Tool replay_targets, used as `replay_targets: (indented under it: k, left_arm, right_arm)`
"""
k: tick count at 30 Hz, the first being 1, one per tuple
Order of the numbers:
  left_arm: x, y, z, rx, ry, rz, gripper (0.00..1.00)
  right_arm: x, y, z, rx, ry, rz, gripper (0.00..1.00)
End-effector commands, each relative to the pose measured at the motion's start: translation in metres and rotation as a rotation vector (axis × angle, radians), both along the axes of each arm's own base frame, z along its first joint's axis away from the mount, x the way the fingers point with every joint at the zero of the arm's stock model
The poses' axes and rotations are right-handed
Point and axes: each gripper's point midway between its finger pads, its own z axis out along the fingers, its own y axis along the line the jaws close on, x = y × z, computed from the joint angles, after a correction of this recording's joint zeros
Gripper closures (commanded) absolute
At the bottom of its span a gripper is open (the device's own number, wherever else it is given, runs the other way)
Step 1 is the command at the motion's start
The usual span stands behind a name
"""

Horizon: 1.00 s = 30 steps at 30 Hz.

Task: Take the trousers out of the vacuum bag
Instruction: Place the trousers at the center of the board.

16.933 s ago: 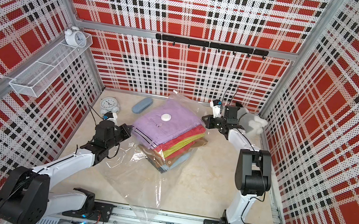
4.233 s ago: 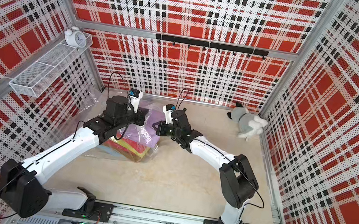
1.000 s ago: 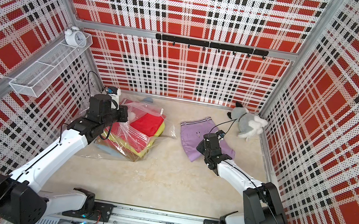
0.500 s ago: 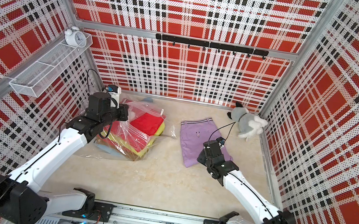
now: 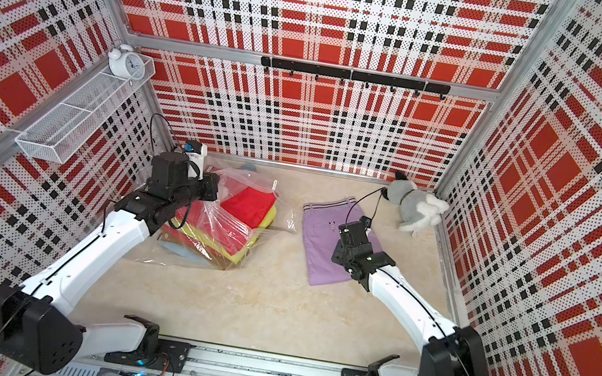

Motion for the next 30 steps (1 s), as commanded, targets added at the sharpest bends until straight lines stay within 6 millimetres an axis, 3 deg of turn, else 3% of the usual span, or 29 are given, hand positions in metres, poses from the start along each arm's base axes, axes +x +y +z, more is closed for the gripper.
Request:
replay_targets:
  k: [1, 8, 13, 21, 30]
  left_arm:
    - [0.005, 0.004, 0.059, -0.018, -0.167, 0.014, 1.00]
    - [0.001, 0.005, 0.070, -0.013, -0.190, 0.013, 1.00]
    - [0.003, 0.004, 0.067, -0.008, -0.184, 0.013, 1.00]
    - [0.004, 0.004, 0.059, -0.008, -0.165, 0.013, 1.00]
    - [0.001, 0.006, 0.059, -0.001, -0.167, 0.019, 1.00]
  right_arm:
    - [0.008, 0.014, -0.011, 0.042, 0.012, 0.039, 0.57]
    - [-0.014, 0.026, -0.042, 0.111, 0.073, 0.045, 0.57]
    - [-0.025, 0.053, -0.054, 0.169, 0.112, 0.106, 0.55]
    - [-0.013, 0.073, -0.073, 0.232, 0.149, 0.094, 0.56]
    - [0.007, 0.083, -0.074, 0.225, 0.128, 0.094, 0.56]
